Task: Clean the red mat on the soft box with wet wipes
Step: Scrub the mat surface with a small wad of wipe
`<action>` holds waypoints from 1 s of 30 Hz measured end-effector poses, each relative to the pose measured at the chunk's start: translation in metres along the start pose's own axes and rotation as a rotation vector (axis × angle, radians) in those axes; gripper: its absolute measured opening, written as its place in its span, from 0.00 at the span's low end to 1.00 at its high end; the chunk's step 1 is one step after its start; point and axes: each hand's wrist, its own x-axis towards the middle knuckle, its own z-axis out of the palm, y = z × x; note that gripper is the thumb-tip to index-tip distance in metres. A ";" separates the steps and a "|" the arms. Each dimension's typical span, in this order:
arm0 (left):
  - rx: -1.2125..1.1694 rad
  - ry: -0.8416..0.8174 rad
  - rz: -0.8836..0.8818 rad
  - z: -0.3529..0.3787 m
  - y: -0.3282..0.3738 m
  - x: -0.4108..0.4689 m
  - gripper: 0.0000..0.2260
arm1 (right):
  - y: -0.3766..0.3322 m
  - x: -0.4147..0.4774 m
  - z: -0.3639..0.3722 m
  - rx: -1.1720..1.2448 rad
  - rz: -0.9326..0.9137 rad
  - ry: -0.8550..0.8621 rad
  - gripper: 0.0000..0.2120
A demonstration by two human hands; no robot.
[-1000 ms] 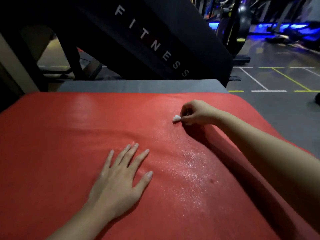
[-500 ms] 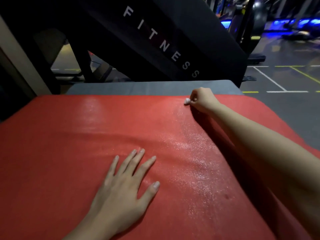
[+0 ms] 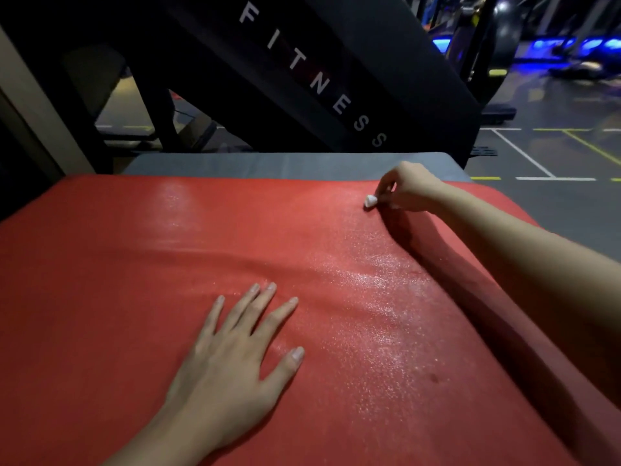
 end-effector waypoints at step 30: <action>-0.041 0.022 -0.014 0.003 -0.001 0.005 0.36 | -0.081 -0.230 -0.014 -0.070 -0.032 -0.432 0.03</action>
